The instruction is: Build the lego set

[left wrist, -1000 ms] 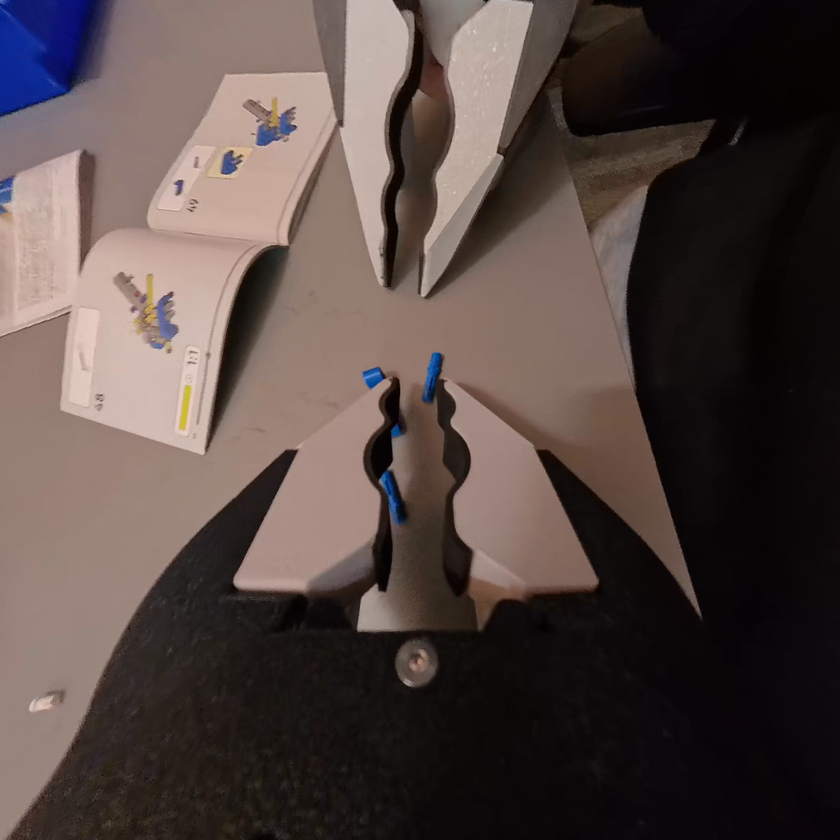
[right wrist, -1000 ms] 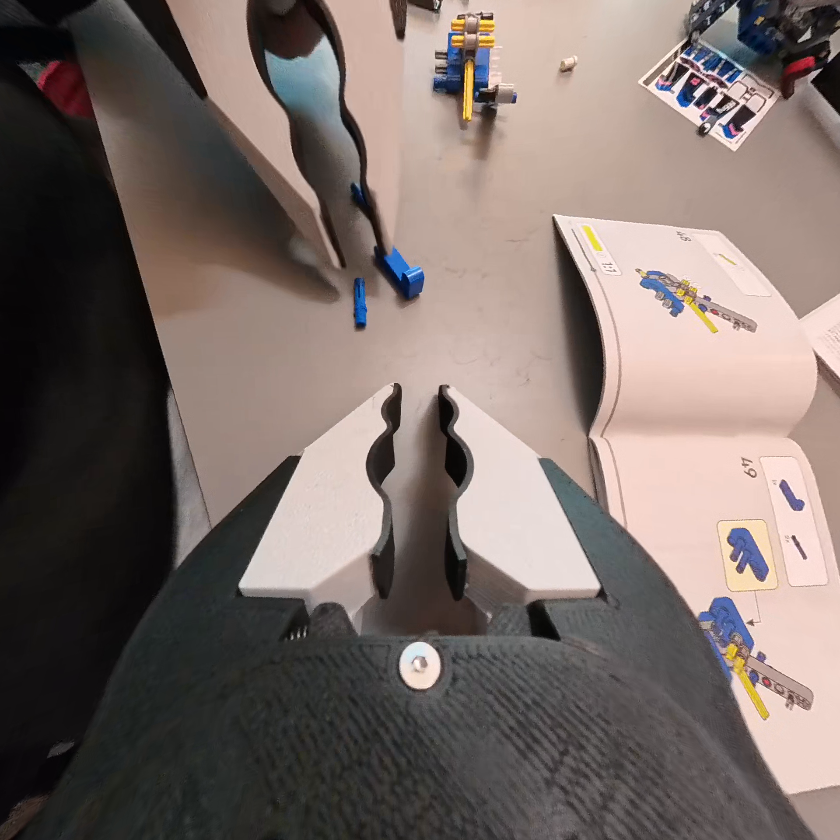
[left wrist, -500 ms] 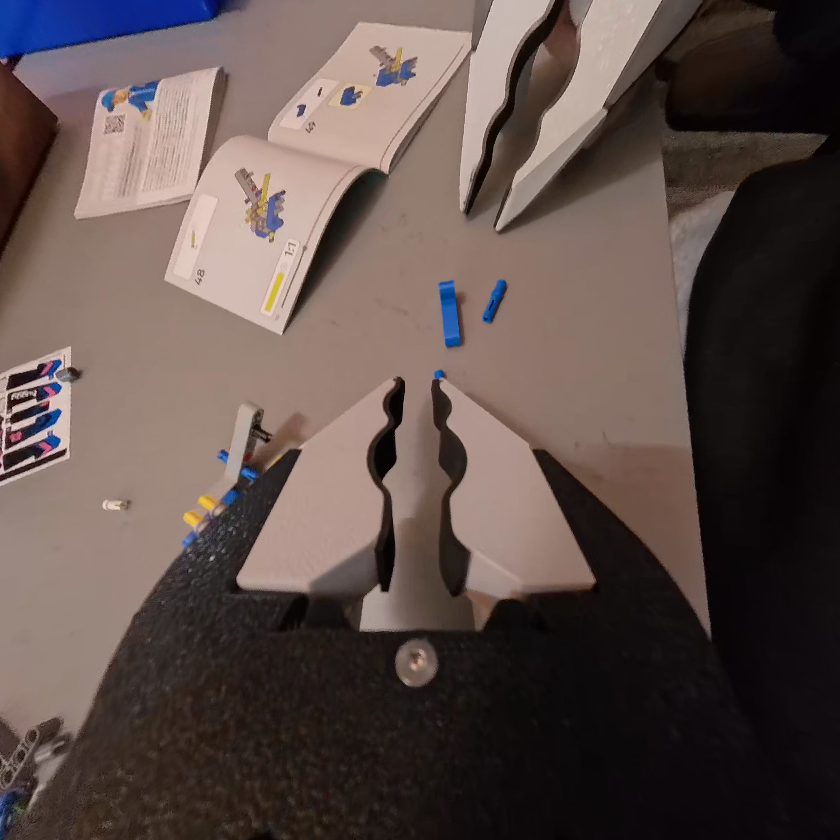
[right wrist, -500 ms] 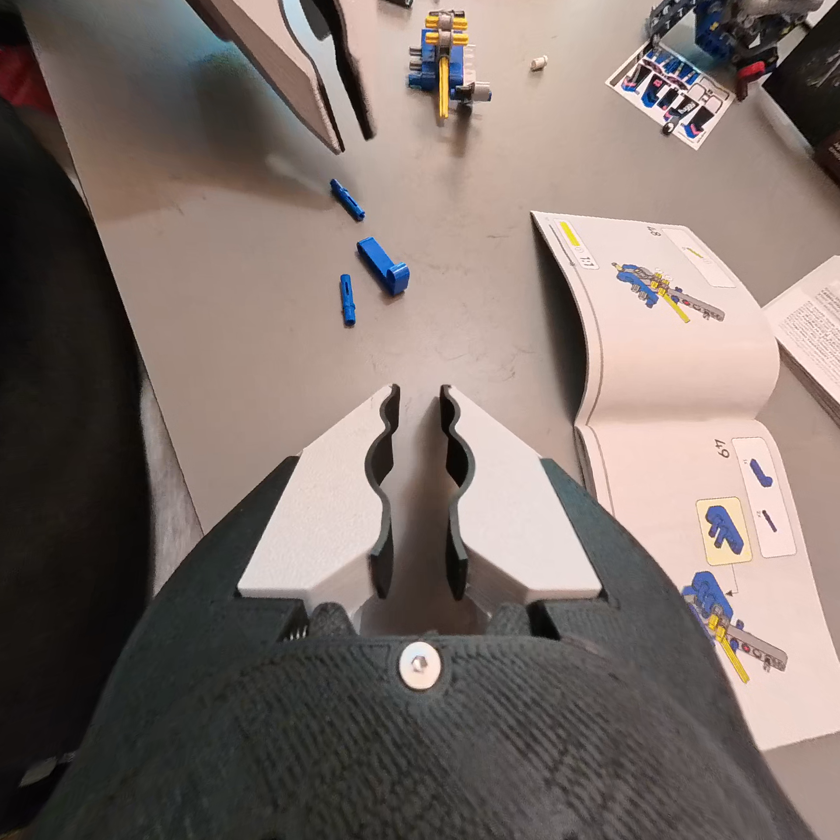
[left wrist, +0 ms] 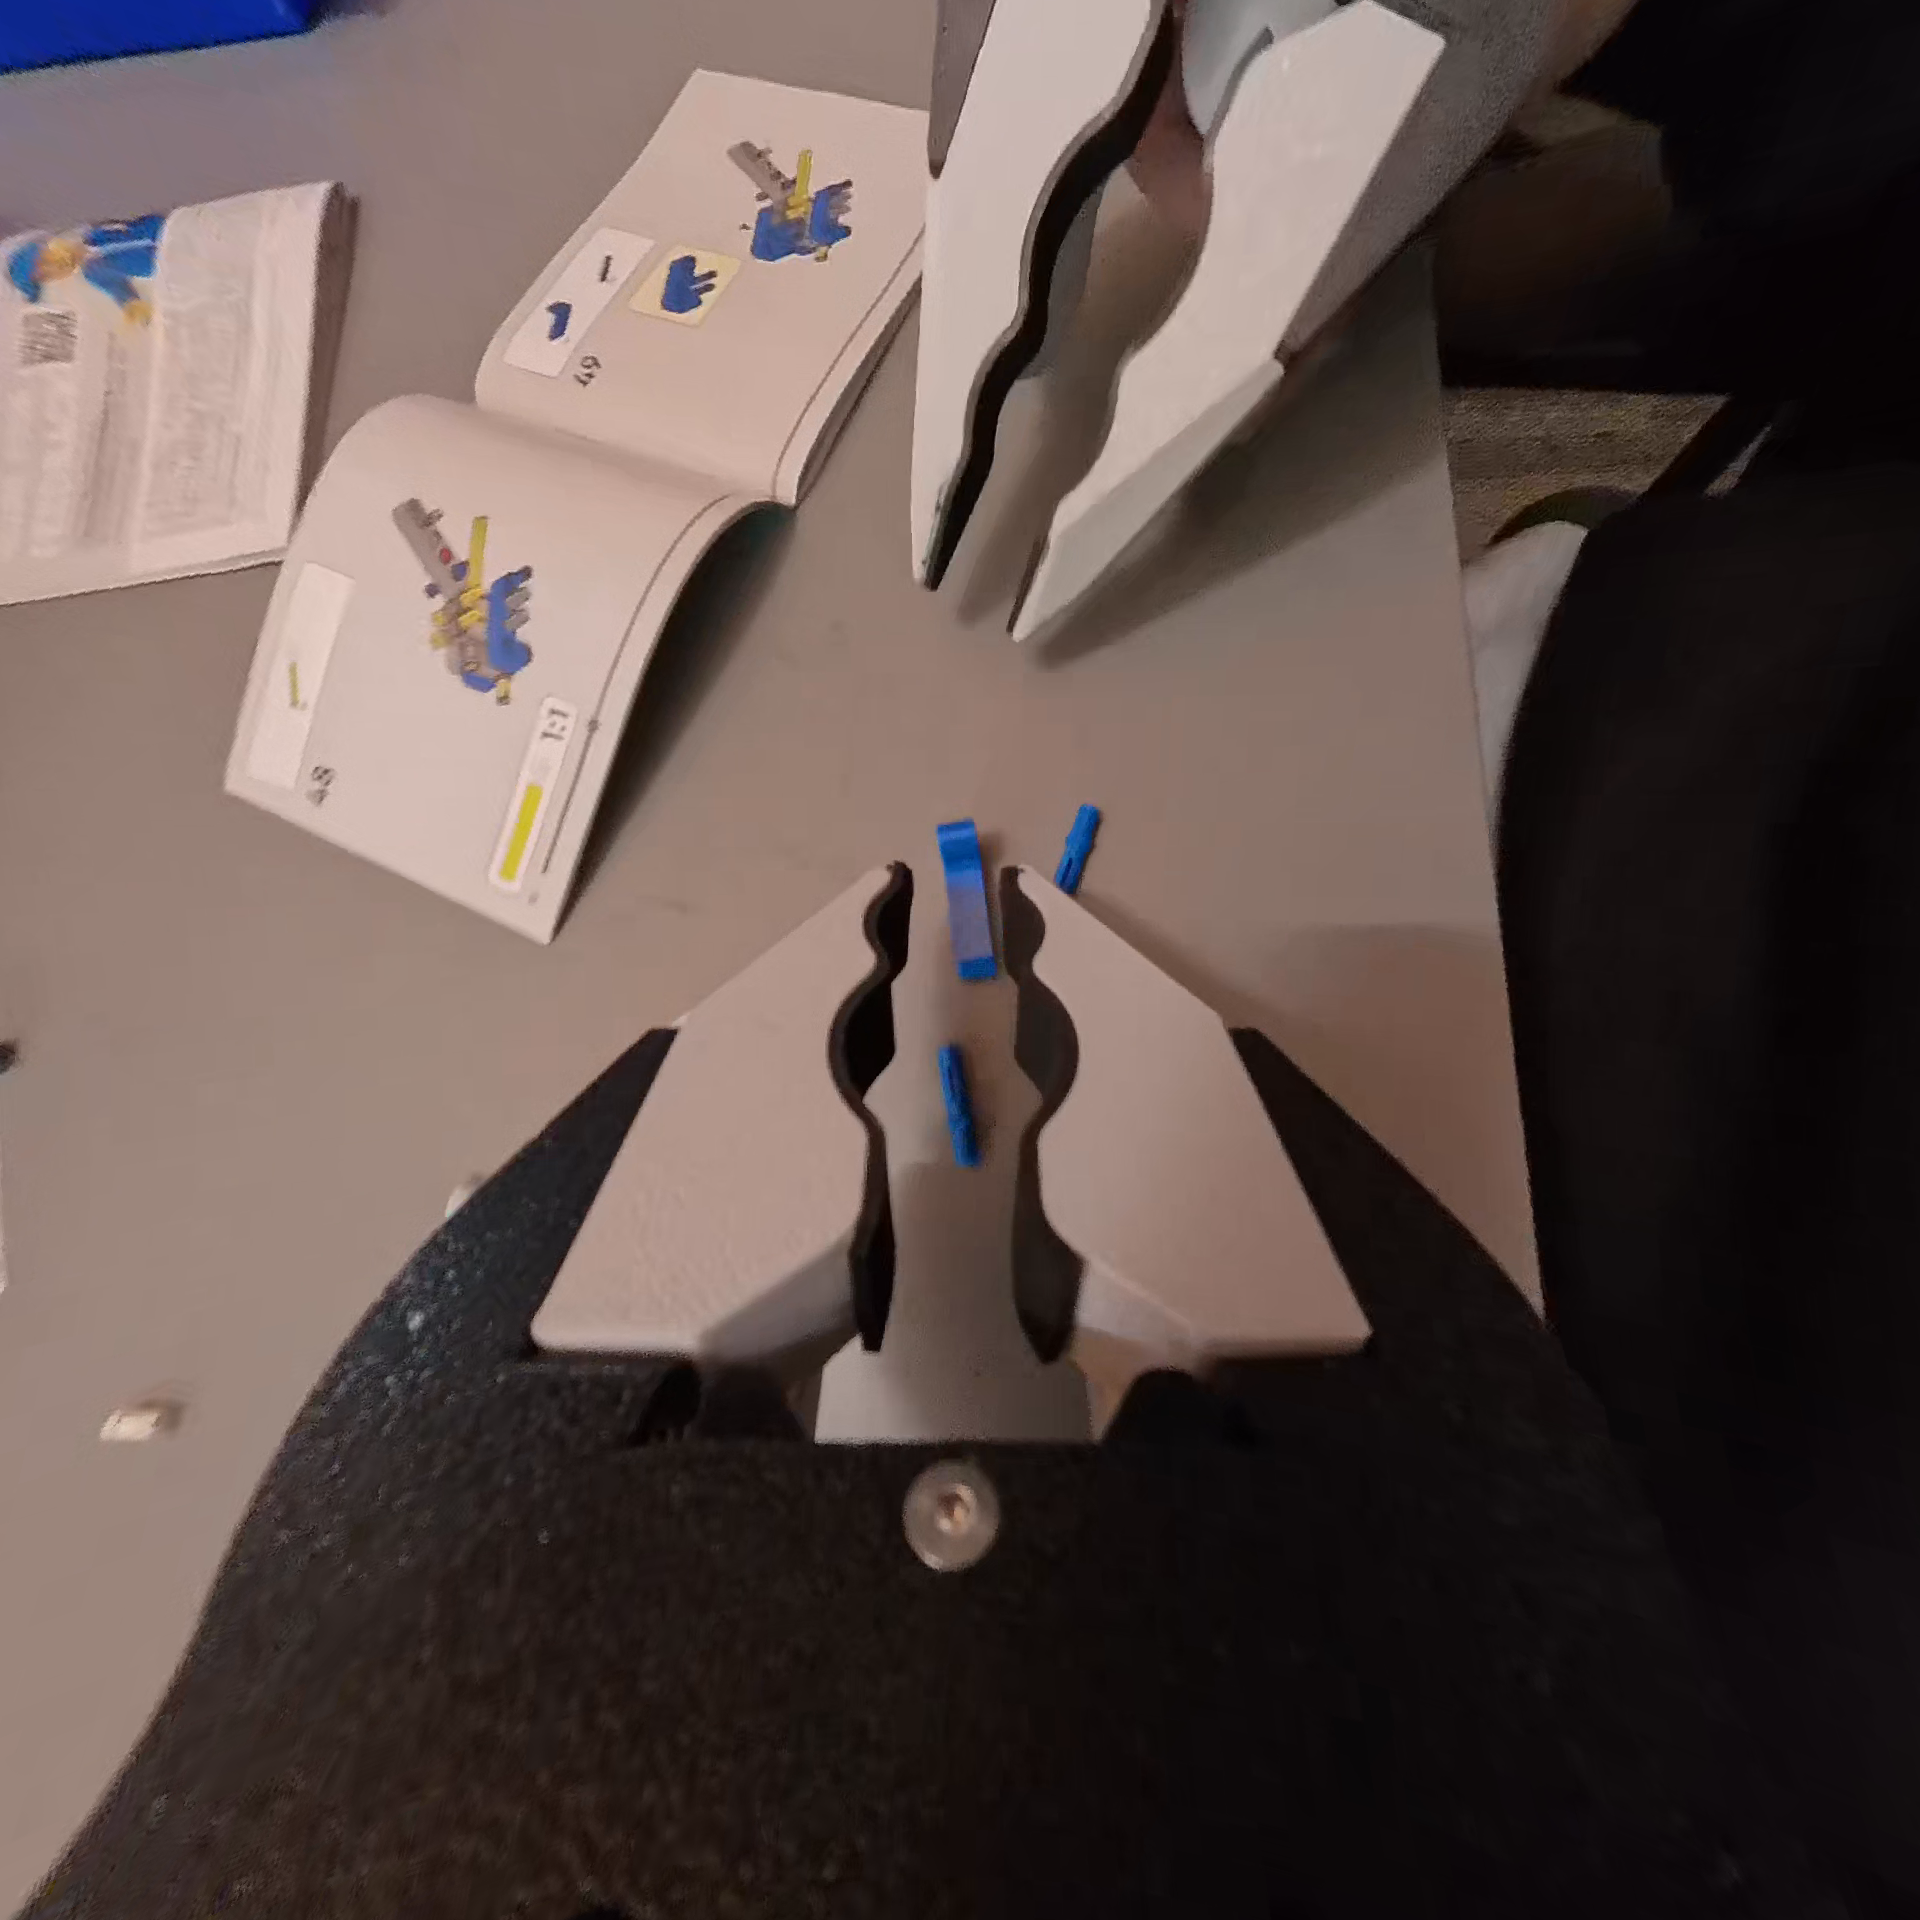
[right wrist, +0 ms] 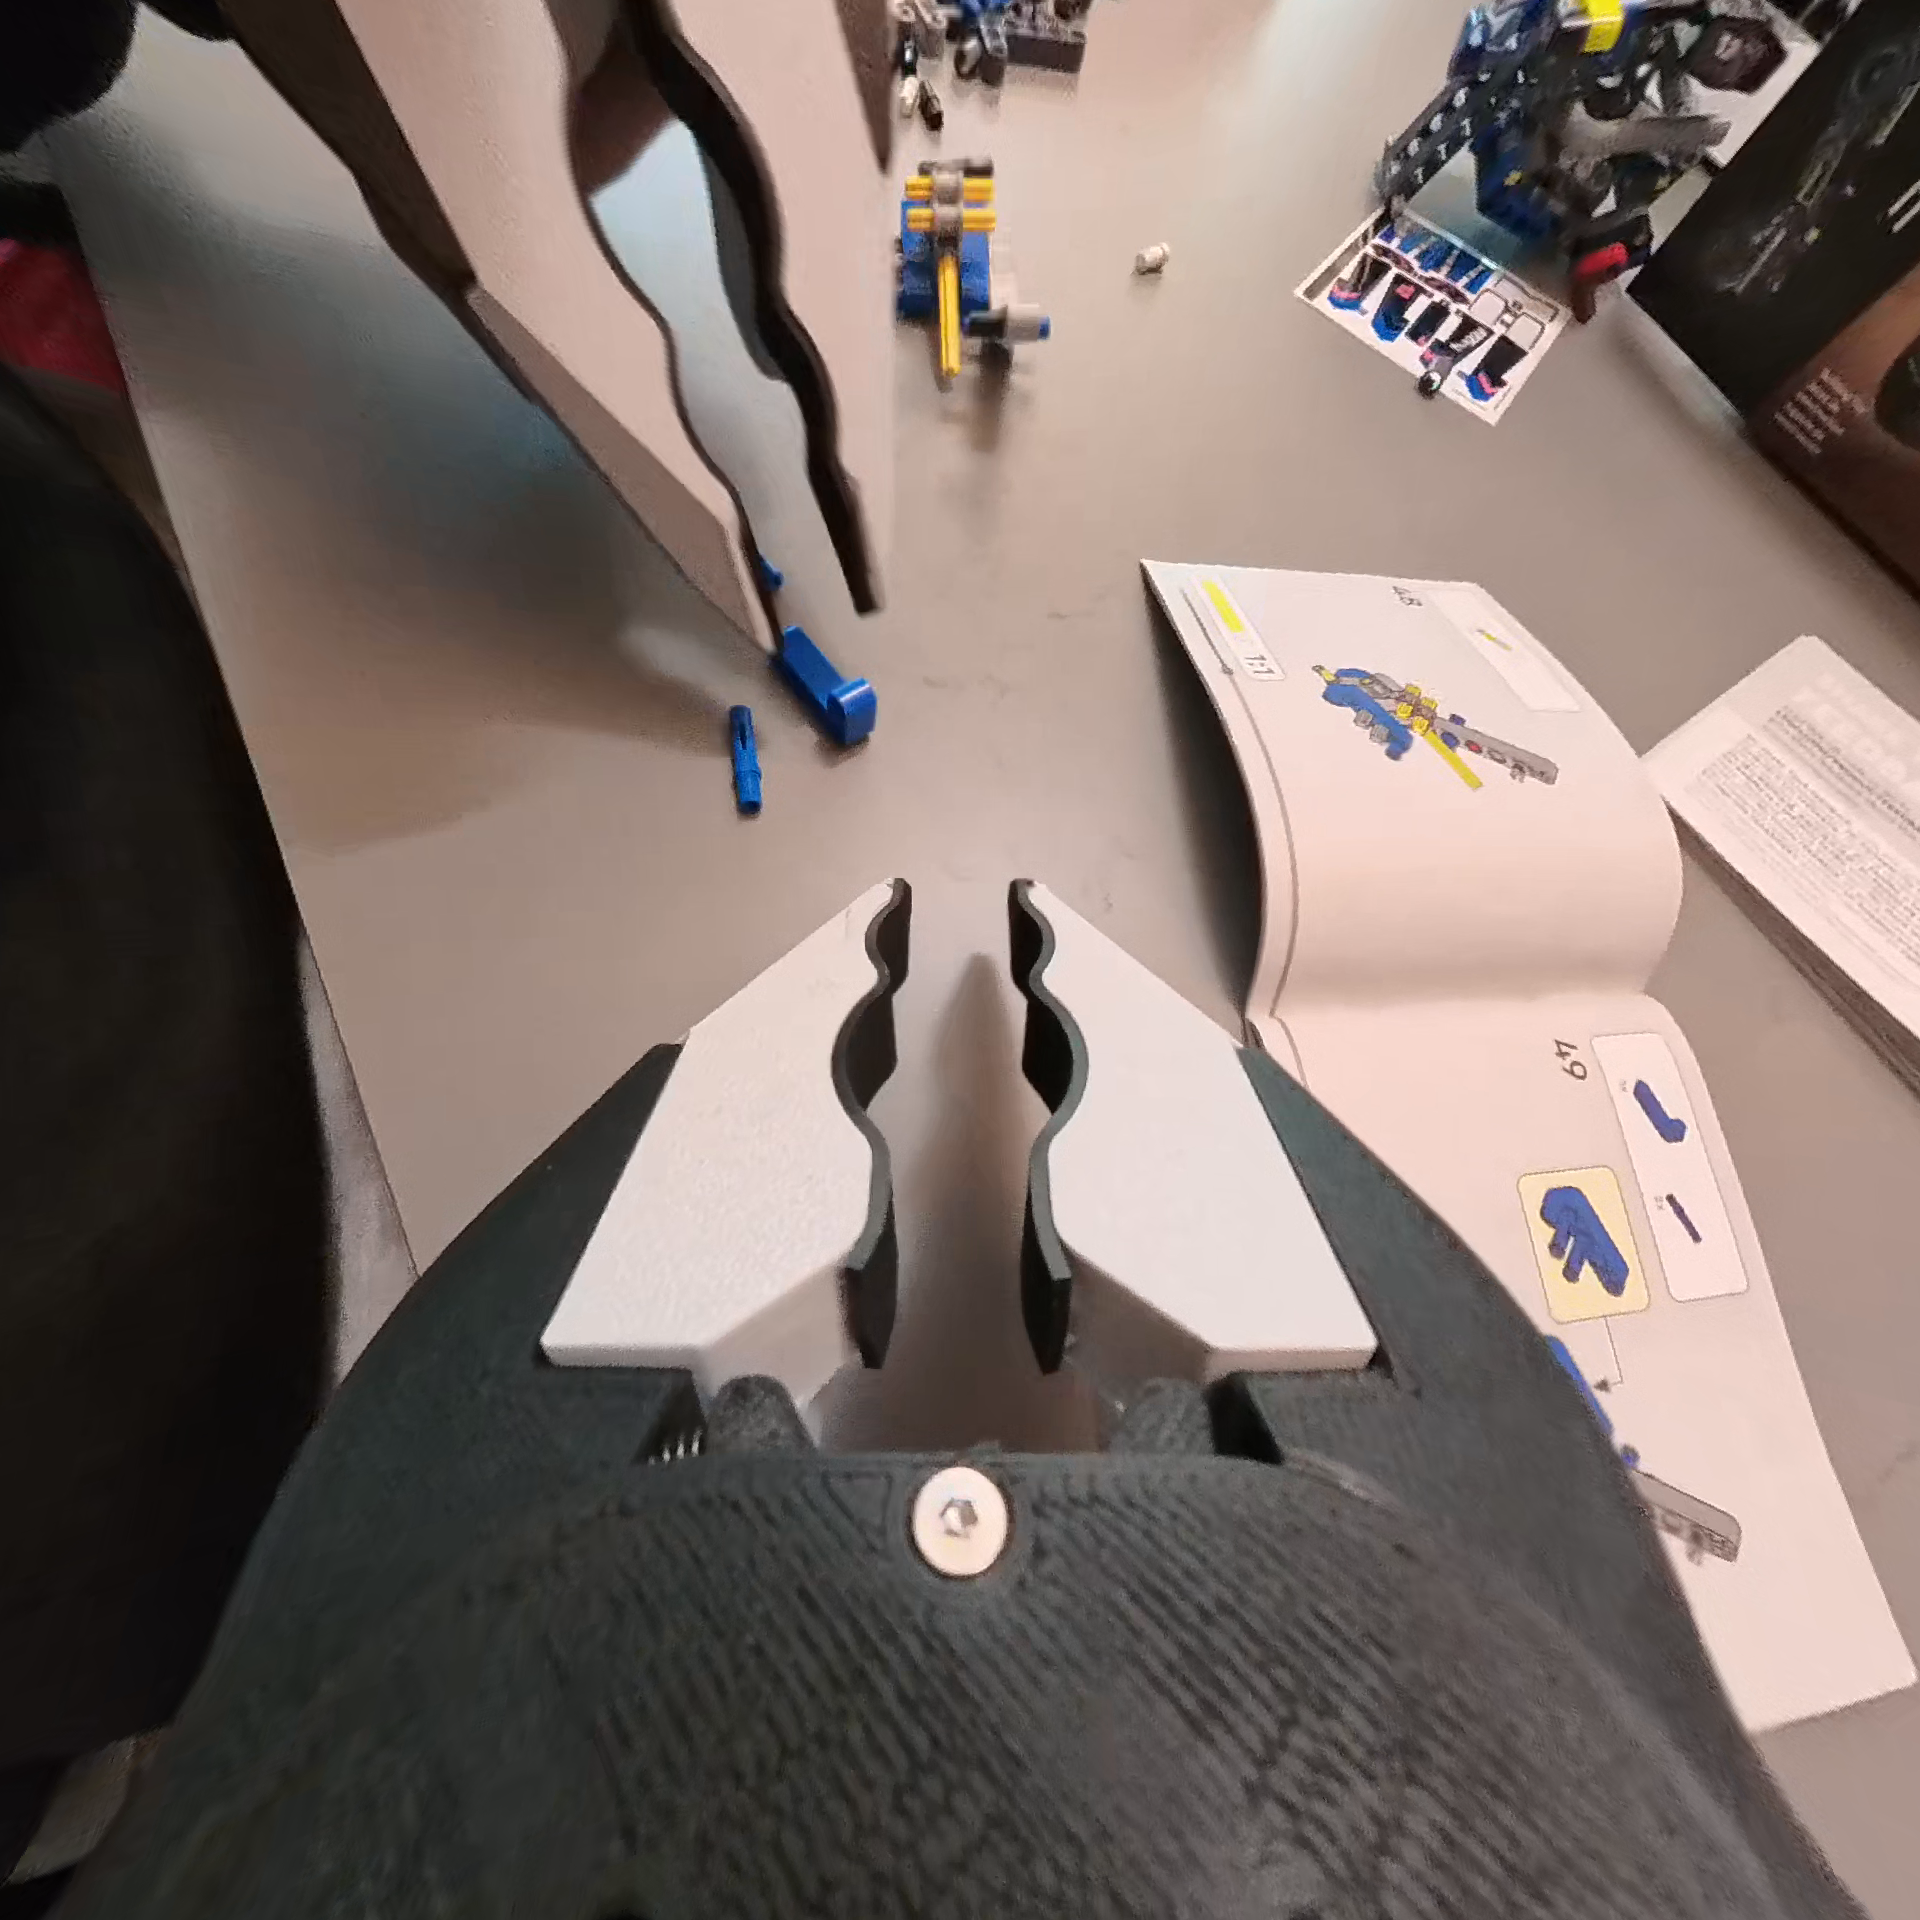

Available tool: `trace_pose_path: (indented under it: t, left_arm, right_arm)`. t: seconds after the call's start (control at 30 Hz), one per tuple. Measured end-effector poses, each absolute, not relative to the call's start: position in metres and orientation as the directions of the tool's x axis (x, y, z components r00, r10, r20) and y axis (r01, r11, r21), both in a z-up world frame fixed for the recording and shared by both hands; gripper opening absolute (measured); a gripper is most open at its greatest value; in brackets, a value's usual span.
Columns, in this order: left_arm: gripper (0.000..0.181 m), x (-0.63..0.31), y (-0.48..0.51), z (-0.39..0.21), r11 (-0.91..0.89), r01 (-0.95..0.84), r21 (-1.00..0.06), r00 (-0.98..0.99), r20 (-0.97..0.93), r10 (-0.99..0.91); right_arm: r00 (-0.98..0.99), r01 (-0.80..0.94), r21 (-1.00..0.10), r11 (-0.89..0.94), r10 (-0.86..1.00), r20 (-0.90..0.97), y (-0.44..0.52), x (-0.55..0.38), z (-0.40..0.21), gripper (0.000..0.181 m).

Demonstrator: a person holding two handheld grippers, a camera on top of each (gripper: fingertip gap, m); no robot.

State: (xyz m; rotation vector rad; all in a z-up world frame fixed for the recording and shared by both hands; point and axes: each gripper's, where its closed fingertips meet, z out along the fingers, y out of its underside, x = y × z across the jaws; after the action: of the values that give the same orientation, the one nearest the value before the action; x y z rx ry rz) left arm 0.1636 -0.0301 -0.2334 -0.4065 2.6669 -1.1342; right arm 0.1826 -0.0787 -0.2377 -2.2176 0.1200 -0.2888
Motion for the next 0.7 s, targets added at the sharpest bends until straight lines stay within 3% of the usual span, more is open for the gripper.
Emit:
trace_pose_path:
  t: [0.03, 0.13, 0.17, 0.33, 0.5, 0.6, 0.7]
  left_arm:
    - [0.015, 0.165, -0.034, -0.237, 0.671, -0.187, -0.717, -0.940, -0.068, -0.335]
    - [0.017, 0.168, -0.038, -0.253, 0.713, -0.225, -0.664, -0.938, -0.050, -0.342]
    - [0.007, 0.169, -0.038, -0.255, 0.719, -0.226, -0.658, -0.938, -0.053, -0.343]
    - [0.004, 0.193, -0.036, -0.230, 0.627, -0.209, -0.751, -0.874, -0.145, -0.464]
    - [0.004, 0.199, -0.051, -0.137, 0.155, -0.044, -0.987, -0.808, -0.056, -0.587]
    - [0.004, 0.187, -0.055, -0.100, -0.082, 0.050, -0.995, -0.823, 0.006, -0.569]
    - [0.004, 0.175, -0.063, -0.085, -0.198, 0.098, -0.975, -0.843, 0.024, -0.537]
  right_arm:
    - [0.968, 0.025, -0.777, -0.629, -0.180, 0.177, -0.079, 0.181, -0.239, 0.017]
    - [0.964, 0.033, -0.760, -0.649, -0.180, 0.195, -0.078, 0.179, -0.238, 0.017]
    - [0.963, 0.031, -0.763, -0.646, -0.185, 0.195, -0.078, 0.178, -0.236, 0.017]
    - [0.934, -0.065, -0.827, -0.558, -0.325, 0.146, -0.077, 0.187, -0.220, 0.019]
    - [0.899, -0.165, -0.967, -0.194, -0.433, -0.066, -0.053, 0.184, -0.169, 0.023]
    - [0.896, -0.174, -0.985, -0.016, -0.416, -0.152, -0.043, 0.175, -0.143, 0.028]
    - [0.882, -0.117, -0.993, 0.006, -0.458, -0.106, -0.039, 0.173, -0.135, 0.032]
